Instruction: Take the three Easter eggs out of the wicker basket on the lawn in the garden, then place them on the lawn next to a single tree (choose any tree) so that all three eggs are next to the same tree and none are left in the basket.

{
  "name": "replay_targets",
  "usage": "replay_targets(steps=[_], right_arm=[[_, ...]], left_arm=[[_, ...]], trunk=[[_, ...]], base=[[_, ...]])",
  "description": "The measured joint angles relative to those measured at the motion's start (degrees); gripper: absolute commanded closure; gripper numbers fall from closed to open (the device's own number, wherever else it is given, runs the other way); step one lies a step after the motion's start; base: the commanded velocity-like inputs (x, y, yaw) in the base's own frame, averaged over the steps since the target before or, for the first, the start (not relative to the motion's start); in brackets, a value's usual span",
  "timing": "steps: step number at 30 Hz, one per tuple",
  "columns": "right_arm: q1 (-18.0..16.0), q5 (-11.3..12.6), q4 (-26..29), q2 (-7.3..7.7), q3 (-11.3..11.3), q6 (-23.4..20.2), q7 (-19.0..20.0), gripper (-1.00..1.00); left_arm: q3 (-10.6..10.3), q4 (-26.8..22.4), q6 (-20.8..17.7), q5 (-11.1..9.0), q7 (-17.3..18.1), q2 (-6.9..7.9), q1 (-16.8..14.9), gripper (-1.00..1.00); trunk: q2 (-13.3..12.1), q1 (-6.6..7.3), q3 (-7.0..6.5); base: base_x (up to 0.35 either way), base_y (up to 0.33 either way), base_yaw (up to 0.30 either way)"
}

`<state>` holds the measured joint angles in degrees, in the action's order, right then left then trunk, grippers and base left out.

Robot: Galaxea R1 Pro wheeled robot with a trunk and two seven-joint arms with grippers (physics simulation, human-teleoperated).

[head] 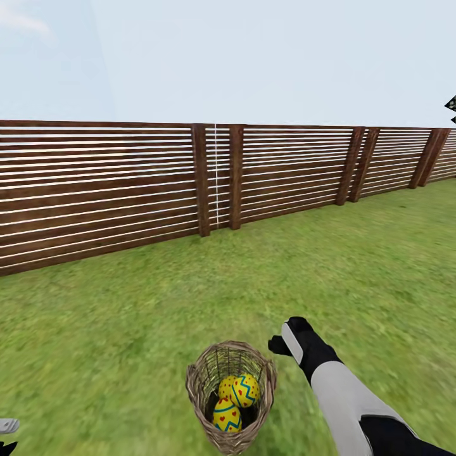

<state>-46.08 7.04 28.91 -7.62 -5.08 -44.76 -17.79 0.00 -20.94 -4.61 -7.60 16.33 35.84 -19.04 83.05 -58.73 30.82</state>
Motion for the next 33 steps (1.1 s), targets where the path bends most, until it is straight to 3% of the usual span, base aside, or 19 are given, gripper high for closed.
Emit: replay_targets(steps=[33], right_arm=[[-0.2,-0.3,-1.3,0.11,-0.1,0.0,-0.4,-1.00]], left_arm=[[0.0,0.0,-0.3,0.0,0.0,0.00,0.0,-1.00]], trunk=[[0.0,0.00,0.00]], base=[[0.057,0.027,0.000]])
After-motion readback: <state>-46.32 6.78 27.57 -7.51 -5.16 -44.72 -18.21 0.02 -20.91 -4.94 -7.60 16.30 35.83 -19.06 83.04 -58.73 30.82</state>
